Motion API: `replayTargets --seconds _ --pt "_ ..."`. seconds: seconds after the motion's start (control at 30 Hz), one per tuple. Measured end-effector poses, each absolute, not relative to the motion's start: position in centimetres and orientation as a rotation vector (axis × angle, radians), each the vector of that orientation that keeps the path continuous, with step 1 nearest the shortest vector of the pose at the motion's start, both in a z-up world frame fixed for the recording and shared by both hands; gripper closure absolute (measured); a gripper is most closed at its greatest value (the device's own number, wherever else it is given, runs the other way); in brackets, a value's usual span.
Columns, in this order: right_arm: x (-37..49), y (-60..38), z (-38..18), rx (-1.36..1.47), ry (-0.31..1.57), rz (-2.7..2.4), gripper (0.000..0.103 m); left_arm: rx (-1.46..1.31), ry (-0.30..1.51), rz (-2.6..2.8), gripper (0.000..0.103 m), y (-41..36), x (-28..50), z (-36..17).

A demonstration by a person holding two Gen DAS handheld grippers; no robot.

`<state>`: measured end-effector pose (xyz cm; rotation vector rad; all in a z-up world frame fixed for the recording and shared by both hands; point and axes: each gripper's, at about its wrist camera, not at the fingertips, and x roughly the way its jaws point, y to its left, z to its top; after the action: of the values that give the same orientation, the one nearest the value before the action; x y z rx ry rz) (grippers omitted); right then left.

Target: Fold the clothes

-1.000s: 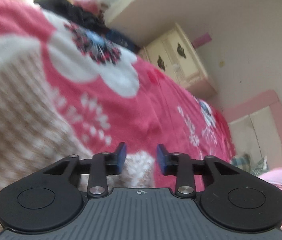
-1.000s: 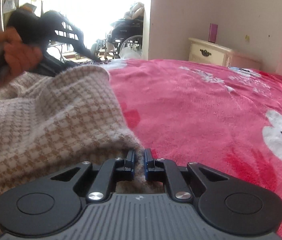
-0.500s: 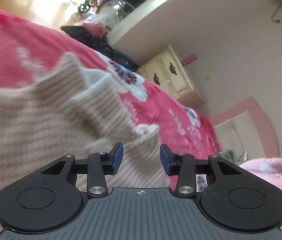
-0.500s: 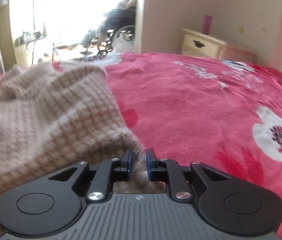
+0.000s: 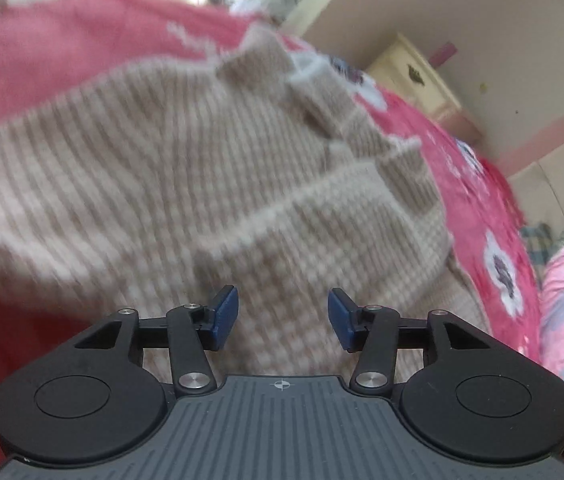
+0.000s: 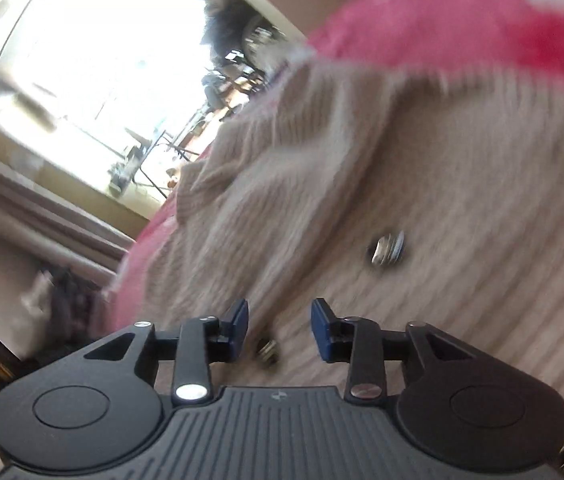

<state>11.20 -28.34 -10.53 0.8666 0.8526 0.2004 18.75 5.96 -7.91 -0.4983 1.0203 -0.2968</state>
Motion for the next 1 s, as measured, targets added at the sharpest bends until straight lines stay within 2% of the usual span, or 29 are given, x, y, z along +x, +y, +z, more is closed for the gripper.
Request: replayTargets --seconds 0.1,0.23,0.33,0.47,0.57,0.63,0.7,1.0 --pt "10.4 -27.3 -11.7 1.002 0.871 0.209 0.064 -0.486 1.032 -0.266 0.053 5.5 18.4 -9.1" --pt "9.7 -26.4 -12.1 1.013 0.896 0.195 0.064 -0.492 1.003 -0.247 0.057 5.3 17.9 -9.8" --pt "8.9 -26.6 -12.2 1.020 0.896 0.178 0.064 -0.492 0.974 -0.247 0.090 5.2 17.6 -9.7" --pt "7.0 -27.3 -12.5 1.018 0.882 0.149 0.064 -0.523 0.985 -0.228 0.092 5.2 17.4 -9.7" --pt "6.0 -27.9 -12.7 1.032 0.850 0.152 0.064 -0.528 1.030 -0.204 0.079 5.5 17.1 -9.2" --pt "5.5 -28.1 -13.0 1.045 0.837 0.154 0.064 -0.534 1.042 -0.201 0.057 5.7 16.8 -9.0" --pt "5.5 -28.2 -13.4 1.058 0.833 0.161 0.064 -0.518 1.049 -0.190 0.046 5.6 16.6 -9.0" --pt "5.7 -27.4 -13.7 1.070 0.850 0.196 0.062 -0.509 1.038 -0.148 0.042 4.8 16.4 -9.4"
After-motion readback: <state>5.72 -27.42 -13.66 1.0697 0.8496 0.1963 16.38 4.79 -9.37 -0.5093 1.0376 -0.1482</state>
